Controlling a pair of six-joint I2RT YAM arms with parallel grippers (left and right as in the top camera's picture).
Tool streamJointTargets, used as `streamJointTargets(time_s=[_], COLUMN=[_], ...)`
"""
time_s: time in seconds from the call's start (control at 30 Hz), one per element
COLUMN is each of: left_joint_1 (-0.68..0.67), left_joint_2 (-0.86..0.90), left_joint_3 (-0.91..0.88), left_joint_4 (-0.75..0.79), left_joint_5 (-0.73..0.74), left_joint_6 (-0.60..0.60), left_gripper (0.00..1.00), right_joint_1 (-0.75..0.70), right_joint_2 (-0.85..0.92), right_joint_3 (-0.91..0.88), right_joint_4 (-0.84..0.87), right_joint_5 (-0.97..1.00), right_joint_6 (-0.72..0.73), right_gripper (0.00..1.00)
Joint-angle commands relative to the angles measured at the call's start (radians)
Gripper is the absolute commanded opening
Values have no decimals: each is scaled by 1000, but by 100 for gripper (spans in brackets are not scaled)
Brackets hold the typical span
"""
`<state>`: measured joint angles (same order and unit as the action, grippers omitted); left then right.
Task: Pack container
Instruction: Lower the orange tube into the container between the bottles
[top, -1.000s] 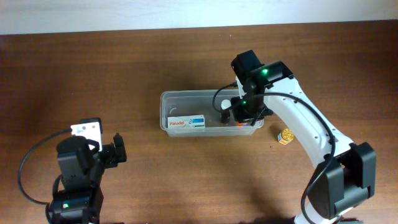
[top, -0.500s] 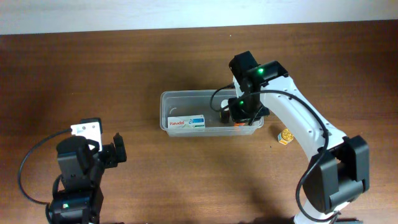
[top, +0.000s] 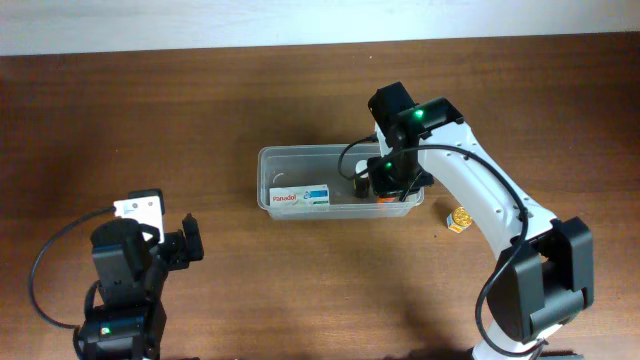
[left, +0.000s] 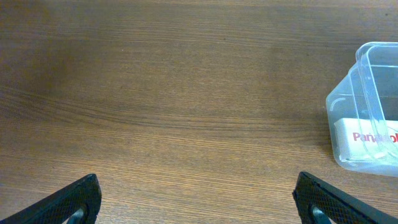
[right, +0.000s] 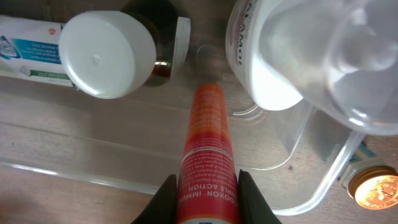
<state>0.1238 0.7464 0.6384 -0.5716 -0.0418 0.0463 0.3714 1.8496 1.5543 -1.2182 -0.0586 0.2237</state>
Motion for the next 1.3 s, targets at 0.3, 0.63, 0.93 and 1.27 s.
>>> streamJointTargets(time_s=[0.3, 0.63, 0.93, 1.27], left_joint_1=[-2, -2, -2, -2], left_joint_2=[1, 1, 1, 1], left_joint_3=[-1, -1, -1, -1], left_joint_4=[2, 2, 2, 3], left_joint_5=[-7, -7, -7, -7], left_joint_6=[19, 19, 19, 19], left_gripper=[99, 99, 99, 100], right_joint_1=[8, 8, 8, 8], right_joint_2=[5, 5, 5, 5], right_joint_3=[16, 10, -5, -5], right_joint_4=[7, 16, 22, 18], right_joint_5=[29, 29, 29, 29], right_joint_6=[-10, -10, -10, -10], right_gripper=[17, 17, 17, 18])
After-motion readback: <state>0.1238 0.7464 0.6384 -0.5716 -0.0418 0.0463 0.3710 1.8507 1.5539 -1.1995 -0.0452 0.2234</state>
